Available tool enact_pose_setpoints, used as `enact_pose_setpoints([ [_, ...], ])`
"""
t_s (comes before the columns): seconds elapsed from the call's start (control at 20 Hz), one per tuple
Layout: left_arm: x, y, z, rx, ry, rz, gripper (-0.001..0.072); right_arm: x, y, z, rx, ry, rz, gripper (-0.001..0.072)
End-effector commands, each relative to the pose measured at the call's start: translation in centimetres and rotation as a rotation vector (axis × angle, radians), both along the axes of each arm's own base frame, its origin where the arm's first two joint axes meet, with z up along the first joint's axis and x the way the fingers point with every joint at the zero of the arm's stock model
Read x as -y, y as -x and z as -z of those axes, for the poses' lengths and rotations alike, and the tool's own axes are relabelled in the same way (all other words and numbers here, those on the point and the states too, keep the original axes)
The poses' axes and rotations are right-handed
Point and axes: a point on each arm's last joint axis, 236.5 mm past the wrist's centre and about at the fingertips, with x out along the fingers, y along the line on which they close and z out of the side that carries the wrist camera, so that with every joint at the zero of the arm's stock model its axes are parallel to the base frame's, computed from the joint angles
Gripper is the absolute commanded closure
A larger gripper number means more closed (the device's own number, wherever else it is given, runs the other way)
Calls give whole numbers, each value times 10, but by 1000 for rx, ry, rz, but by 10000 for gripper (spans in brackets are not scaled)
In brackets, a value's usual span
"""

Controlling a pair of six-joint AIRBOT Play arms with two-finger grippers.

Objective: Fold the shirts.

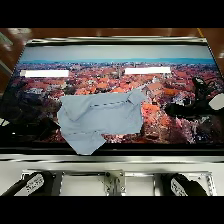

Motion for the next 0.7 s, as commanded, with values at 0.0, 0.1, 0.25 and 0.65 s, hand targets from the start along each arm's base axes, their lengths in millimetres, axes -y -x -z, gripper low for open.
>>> enact_pose_setpoints([
  [0.0,1,8,25,-35,52,-55,169,-17,-13,-8,51,-118,61,19],
  [0.1,10,8,34,-56,91,-34,168,-15,-17,-9,67,-113,74,19],
  [0.25,15,15,50,-114,115,-18,96,-14,-17,-9,65,-112,77,19],
  [0.65,34,-10,55,-60,155,-38,427,-16,-16,-5,54,-124,105,19],
])
